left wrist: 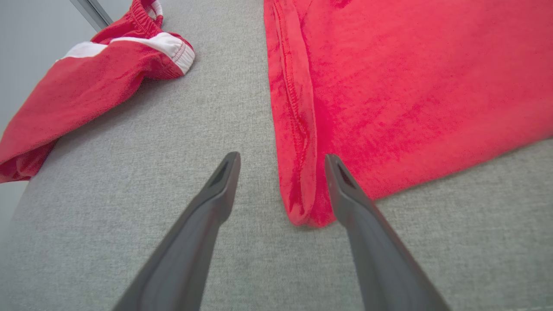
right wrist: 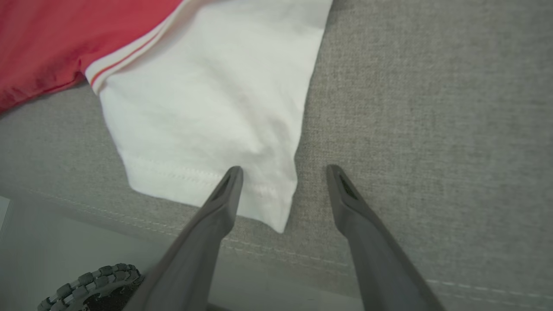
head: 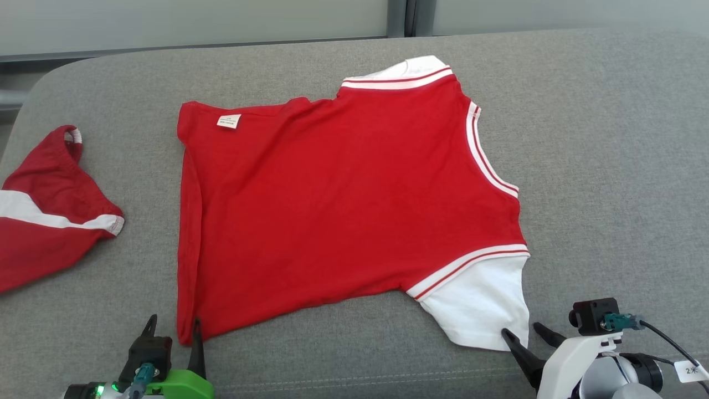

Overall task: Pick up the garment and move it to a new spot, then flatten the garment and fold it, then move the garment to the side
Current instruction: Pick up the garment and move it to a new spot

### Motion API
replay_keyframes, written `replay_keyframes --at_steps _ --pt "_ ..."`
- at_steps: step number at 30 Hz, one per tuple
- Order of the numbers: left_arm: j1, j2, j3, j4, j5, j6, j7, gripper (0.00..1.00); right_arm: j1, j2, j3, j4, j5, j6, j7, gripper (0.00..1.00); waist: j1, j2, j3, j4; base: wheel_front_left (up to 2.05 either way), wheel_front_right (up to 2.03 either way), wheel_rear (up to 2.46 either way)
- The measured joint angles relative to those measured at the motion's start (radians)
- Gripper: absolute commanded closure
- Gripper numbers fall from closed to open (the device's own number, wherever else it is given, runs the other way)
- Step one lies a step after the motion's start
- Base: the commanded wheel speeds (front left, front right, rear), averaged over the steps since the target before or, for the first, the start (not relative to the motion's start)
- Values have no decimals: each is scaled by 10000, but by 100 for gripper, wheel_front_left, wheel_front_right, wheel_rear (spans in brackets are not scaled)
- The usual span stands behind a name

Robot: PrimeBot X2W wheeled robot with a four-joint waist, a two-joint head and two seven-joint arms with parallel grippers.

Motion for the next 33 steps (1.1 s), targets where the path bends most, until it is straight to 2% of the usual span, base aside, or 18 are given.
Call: replay_keyframes --at_steps 6,12,16,24,28,30,33 --pt "184 -25 52 105 -368 -176 56 0 0 36 -35 -19 -19 0 29 0 0 0 11 -23 0 0 0" --pt "183 4 82 313 -366 -4 -4 5 2 38 -96 -19 -46 0 86 0 0 0 -4 17 0 0 0" --pt "187 88 192 376 -504 -2 -79 2 32 35 -150 -23 -92 0 117 0 0 0 -31 79 0 0 0" --pt "168 63 169 794 -719 -176 -224 3 38 38 -148 -48 -105 0 176 0 0 0 -81 119 0 0 0" --pt "101 -2 33 989 -715 -194 -301 12 39 33 -153 -82 -105 0 221 0 0 0 -96 98 0 0 0" --pt "51 -21 -40 1060 -688 -194 -311 20 39 31 -159 -98 -107 0 247 0 0 0 -92 86 0 0 0" --pt "-66 -73 -144 1085 -631 -192 -384 17 43 27 -178 -115 -109 0 265 0 0 0 -69 83 0 0 0"
